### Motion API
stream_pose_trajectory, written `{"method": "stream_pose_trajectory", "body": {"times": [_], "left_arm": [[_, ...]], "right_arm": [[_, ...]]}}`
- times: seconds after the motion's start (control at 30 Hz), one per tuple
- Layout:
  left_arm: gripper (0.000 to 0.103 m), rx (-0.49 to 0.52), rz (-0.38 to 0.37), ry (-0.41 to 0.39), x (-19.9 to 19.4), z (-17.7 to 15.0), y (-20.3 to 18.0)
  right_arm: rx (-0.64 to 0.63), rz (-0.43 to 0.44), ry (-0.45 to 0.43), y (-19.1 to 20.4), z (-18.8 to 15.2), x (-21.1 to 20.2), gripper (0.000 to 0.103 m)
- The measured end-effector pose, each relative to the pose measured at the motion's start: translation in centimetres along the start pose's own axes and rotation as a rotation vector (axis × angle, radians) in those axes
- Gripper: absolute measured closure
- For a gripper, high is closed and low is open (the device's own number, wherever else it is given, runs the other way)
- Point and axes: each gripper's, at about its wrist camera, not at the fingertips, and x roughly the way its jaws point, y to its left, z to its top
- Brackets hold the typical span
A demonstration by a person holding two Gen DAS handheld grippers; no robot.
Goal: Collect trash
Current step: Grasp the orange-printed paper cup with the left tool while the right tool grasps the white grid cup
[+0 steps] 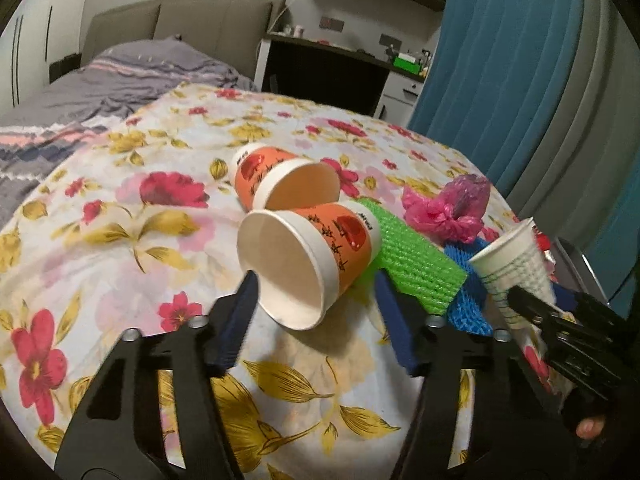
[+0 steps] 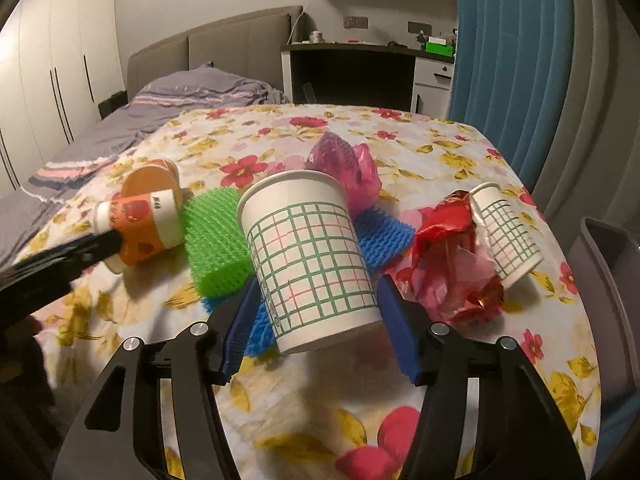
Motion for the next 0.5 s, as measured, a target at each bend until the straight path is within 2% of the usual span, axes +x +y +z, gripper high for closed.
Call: {"method": "stream_pose_trajectory", "body": {"times": [0.07, 0.13, 0.17, 0.23, 0.33, 0.37, 0.5], "left_arm": [[0.058, -0.002, -0.010, 0.012, 0.4, 0.0, 0.1], [0.072, -0.009, -0.030, 0.029, 0.8, -0.1, 0.1], [0.075, -0.011, -0.041, 0.035, 0.9, -0.1, 0.1], [0.087, -0.008, -0.052, 0.032, 0.8, -0.1, 0.0], [0.098, 0.009, -0.054, 0.015, 0.4, -0.1, -0.3], [0.101, 0.013, -0.056, 0.009, 0.2, -0.1, -0.4], [0.101, 0.035, -0.067, -0.030, -1.6, -0.3, -1.0]], "right_arm": [[0.005, 0.003, -0.014, 0.1, -0.3, -1.0, 0.044], [0.012, 0.007, -0.025, 0.2, -0.6, -1.7, 0.044], [0.016, 0.011, -0.031, 0.2, -0.7, -2.1, 0.044], [0.025, 0.019, -0.043, 0.3, -1.0, -2.9, 0.044], [0.038, 0.025, -0.058, 0.2, -1.3, -3.9, 0.044], [0.043, 0.026, -0.063, 0.1, -1.3, -4.1, 0.044], [0.073, 0.031, -0.076, -0.4, -1.7, -5.0, 0.044]]}}
